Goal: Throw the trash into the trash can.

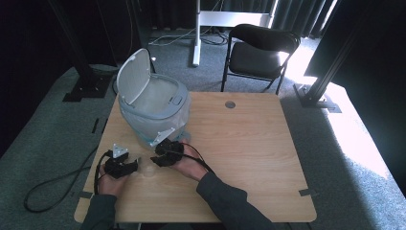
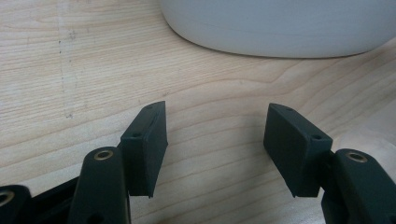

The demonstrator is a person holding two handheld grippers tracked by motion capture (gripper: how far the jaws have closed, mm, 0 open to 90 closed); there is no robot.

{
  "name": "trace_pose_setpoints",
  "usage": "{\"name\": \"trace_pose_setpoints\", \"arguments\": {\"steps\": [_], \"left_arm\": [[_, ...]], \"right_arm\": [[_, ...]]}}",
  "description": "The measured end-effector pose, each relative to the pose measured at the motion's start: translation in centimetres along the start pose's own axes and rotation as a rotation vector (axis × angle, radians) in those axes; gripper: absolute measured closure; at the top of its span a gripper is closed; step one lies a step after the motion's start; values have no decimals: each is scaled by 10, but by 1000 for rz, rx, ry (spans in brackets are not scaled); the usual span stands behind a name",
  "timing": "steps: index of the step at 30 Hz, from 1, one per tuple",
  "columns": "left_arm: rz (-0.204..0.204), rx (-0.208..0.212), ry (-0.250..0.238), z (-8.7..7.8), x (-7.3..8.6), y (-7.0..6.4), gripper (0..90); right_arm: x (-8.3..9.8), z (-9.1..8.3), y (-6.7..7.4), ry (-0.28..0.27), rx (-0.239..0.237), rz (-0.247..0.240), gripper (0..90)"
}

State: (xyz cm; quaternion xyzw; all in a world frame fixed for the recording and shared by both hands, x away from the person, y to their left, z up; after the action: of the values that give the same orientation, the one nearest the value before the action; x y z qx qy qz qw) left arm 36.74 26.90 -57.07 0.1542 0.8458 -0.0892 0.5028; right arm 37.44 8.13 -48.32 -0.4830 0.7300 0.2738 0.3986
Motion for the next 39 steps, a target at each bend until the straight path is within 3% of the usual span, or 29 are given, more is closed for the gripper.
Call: {"name": "trace_pose_setpoints", "arguments": {"steps": [14,20,39], "left_arm": [[2,0,4,0,0,0,398],[2,0,4,0,0,0,398],[2,0,4,0,0,0,398]], "right_arm": [[7,0,6,44,-21,-61,807],[7,-5,6,33,-29,-71,853],[1,-26,-3,-17,8,-67,859]]}}
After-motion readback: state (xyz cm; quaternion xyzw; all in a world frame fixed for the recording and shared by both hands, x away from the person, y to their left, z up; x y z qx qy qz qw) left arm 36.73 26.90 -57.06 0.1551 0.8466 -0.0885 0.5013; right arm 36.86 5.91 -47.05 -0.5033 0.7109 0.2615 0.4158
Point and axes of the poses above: each handheld gripper's, and its own axes: z roughly forward along the jaws, x roughly out of its underside, y roughly to its left, the point moved 4 cm from there along z, roughly forward along the jaws, and after that the axes turned 14 degrees about -y, right-handed, at the moved point
